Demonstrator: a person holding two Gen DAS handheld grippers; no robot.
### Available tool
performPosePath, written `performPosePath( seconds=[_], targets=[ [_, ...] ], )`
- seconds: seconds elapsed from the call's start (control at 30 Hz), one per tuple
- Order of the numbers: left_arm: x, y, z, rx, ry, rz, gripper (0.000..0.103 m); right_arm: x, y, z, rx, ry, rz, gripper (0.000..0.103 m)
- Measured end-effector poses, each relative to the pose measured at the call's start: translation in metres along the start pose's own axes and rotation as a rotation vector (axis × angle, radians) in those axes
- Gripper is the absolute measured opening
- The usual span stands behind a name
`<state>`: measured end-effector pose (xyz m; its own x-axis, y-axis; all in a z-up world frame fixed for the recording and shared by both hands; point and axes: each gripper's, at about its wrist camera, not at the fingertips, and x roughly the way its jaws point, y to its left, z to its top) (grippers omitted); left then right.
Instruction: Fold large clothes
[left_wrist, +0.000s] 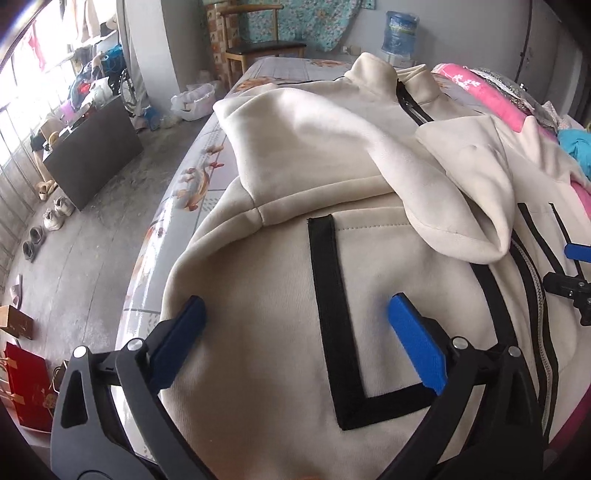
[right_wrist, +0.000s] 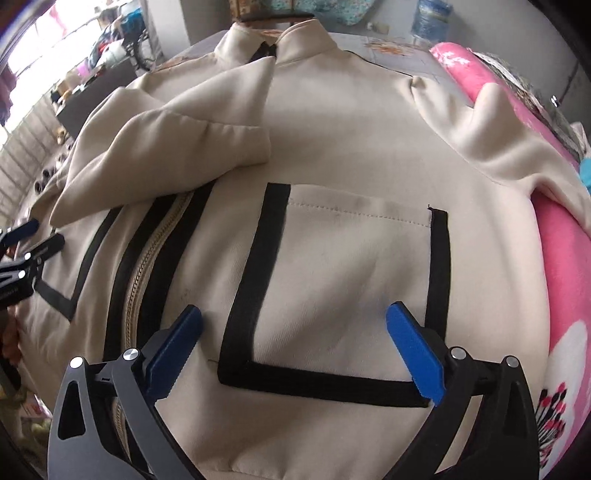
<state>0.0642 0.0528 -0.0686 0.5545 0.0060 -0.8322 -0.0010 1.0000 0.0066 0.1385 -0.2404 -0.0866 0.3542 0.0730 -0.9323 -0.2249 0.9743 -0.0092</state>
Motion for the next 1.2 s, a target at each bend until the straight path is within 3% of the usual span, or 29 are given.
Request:
performPosePath(
  seconds=[0.1, 0.23, 0.47, 0.53, 0.63, 0.73, 0.8, 0.83, 0.87, 0.9, 0.97, 1.1, 1.2],
  targets=[
    [0.000, -0.001, -0.001, 0.004, -0.010, 0.004, 0.096, -0.002, 0.002, -0.003, -0.002, -0.001, 0.001, 0.097],
    [-0.002, -0.001, -0.001, 0.004, -0.022, 0.006, 0.096, -0.001, -0.005, 0.013, -0.025, 0.119, 0.022, 0.097],
    [-0.002, 0.002, -0.003, 0.013, -0.031, -0.013, 0.096, -0.041, -0.009, 0.087, 0.031, -0.095, 0.238, 0.097],
    [-0.003, 0.003, -0.001, 0.025, -0.025, -0.024, 0.096, -0.031, -0.013, 0.111, 0.052, -0.115, 0.284, 0.097],
    [-0.008, 0.004, 0.003, 0.033, -0.042, -0.040, 0.096, -0.003, -0.018, 0.141, 0.091, -0.071, 0.349, 0.095],
    [-0.017, 0.011, 0.015, 0.015, -0.099, -0.010, 0.095, 0.026, -0.016, 0.161, 0.095, -0.012, 0.376, 0.087],
    [-0.017, 0.016, 0.023, -0.002, -0.115, 0.021, 0.095, 0.043, -0.011, 0.167, 0.087, 0.039, 0.380, 0.072],
    [-0.016, 0.018, 0.025, -0.007, -0.117, 0.039, 0.088, 0.045, -0.010, 0.167, 0.083, 0.047, 0.382, 0.058],
    [-0.012, 0.021, 0.029, -0.013, -0.110, 0.055, 0.074, 0.043, -0.009, 0.166, 0.082, 0.050, 0.393, 0.037],
    [-0.006, 0.025, 0.031, -0.021, -0.090, 0.065, 0.068, 0.039, -0.008, 0.165, 0.082, 0.044, 0.407, 0.019],
    [0.005, 0.032, 0.033, -0.046, -0.044, 0.061, 0.051, 0.019, -0.011, 0.163, 0.089, -0.016, 0.419, 0.012],
    [0.010, 0.040, 0.032, -0.072, -0.032, 0.052, 0.046, -0.034, -0.039, 0.158, 0.179, -0.197, 0.402, 0.011],
    [0.011, 0.040, 0.033, -0.064, -0.037, 0.061, 0.046, -0.058, -0.081, 0.141, 0.337, -0.289, 0.333, 0.011]
  ],
)
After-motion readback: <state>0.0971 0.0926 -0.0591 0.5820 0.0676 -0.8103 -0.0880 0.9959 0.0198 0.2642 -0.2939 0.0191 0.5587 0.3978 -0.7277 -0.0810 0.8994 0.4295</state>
